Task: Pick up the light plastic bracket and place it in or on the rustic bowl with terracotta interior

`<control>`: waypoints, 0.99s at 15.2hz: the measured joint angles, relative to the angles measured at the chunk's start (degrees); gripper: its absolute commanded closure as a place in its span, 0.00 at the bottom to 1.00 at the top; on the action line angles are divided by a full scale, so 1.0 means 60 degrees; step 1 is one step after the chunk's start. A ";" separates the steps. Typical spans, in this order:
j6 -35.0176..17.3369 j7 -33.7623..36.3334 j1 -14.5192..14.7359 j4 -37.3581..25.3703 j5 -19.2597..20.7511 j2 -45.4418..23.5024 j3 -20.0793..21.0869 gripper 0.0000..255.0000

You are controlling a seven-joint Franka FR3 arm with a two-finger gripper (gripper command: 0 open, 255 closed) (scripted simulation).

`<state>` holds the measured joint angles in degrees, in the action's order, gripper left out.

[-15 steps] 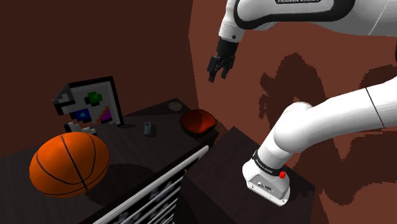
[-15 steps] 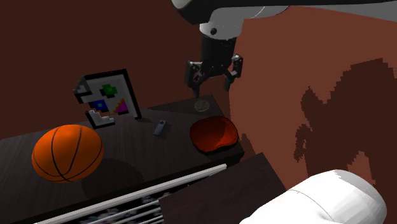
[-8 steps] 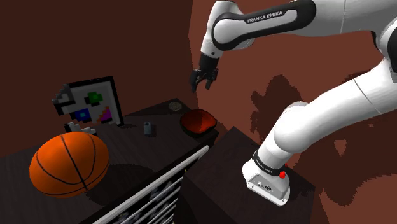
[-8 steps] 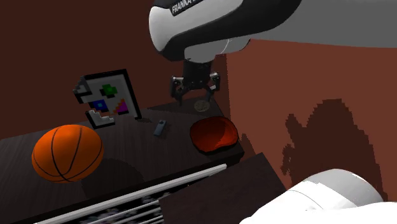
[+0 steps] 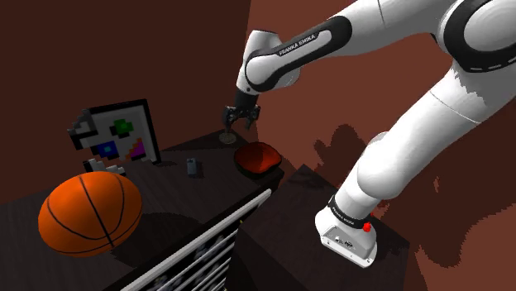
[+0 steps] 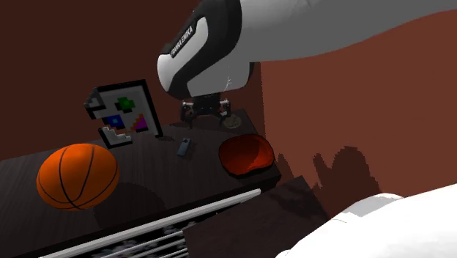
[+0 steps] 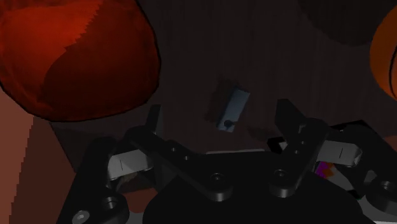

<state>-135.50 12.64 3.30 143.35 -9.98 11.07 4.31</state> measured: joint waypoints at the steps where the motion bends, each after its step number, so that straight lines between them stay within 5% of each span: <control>1: -0.0297 0.0121 0.0026 -0.0138 -0.0046 -0.0378 0.0050 0.00; 15: -0.3227 0.1827 0.0548 -0.3241 -0.0159 -0.5610 0.0241 0.00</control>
<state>-154.86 23.60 6.59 123.91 -10.93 -22.59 5.76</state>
